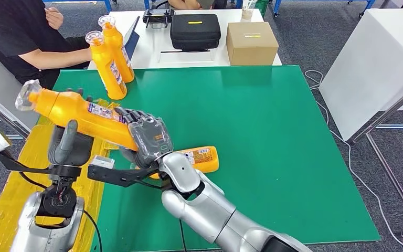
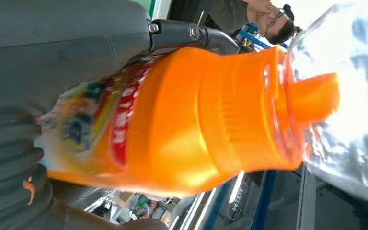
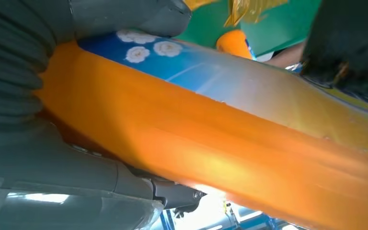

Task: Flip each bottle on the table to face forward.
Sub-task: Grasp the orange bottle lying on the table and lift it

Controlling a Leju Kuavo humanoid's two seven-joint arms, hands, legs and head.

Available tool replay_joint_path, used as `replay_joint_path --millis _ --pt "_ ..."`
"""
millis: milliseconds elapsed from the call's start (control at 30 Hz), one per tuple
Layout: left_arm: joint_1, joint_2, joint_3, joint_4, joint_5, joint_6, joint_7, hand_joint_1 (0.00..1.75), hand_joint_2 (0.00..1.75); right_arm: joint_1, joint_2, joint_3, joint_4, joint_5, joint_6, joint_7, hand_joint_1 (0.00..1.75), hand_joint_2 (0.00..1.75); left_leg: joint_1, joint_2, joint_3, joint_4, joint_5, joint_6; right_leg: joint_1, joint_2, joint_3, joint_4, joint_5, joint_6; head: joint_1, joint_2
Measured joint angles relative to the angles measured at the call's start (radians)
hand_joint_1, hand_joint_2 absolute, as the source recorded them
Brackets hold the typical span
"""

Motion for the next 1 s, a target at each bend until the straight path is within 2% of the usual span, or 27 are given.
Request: replay_joint_path --millis 233,467,500,600,633,1000 --pt "-0.004 -0.004 0.009 0.008 -0.006 0.004 0.006 0.00 1.75 0.003 0.009 0.025 0.001 0.001 0.005 0.007 1.75 1.75 0.000 0.000 0.000 0.000 0.000 0.000 0.000 0.000 -0.001 0.000 0.000 0.000 0.000 0.000" --pt "-0.021 -0.014 0.008 0.023 -0.087 0.062 0.007 0.00 1.75 0.001 0.018 0.063 0.001 0.004 0.016 0.034 1.75 1.75 0.000 0.000 0.000 0.000 0.000 0.000 0.000 0.000 -0.001 0.000 0.000 0.000 0.000 0.000" --pt "-0.022 -0.015 0.007 0.026 -0.090 0.066 0.011 0.15 1.75 0.001 0.018 0.066 0.001 0.005 0.017 0.037 1.75 1.75 0.000 0.000 0.000 0.000 0.000 0.000 0.000 0.000 -0.001 0.000 0.000 0.000 0.000 0.000" --pt "-0.023 -0.018 0.003 0.036 -0.098 0.077 0.011 1.45 1.75 0.001 0.018 0.072 0.001 0.002 0.024 0.051 1.75 1.75 0.000 0.000 0.000 0.000 0.000 0.000 0.000 0.000 -0.001 0.000 0.000 0.000 0.000 0.000" --pt "-0.022 -0.019 0.001 0.038 -0.103 0.082 0.006 1.73 1.75 0.001 0.018 0.074 0.001 0.000 0.027 0.055 1.75 1.75 0.000 0.000 0.000 0.000 0.000 0.000 0.000 0.000 -0.001 0.000 0.000 0.000 0.000 0.000" --pt "-0.017 -0.022 0.001 0.040 -0.122 0.097 -0.014 1.74 1.75 0.000 0.018 0.087 -0.001 -0.012 0.036 0.066 1.75 1.75 0.000 0.000 -0.001 0.000 0.000 0.000 0.000 0.000 -0.001 0.000 0.000 0.000 0.000 0.000"
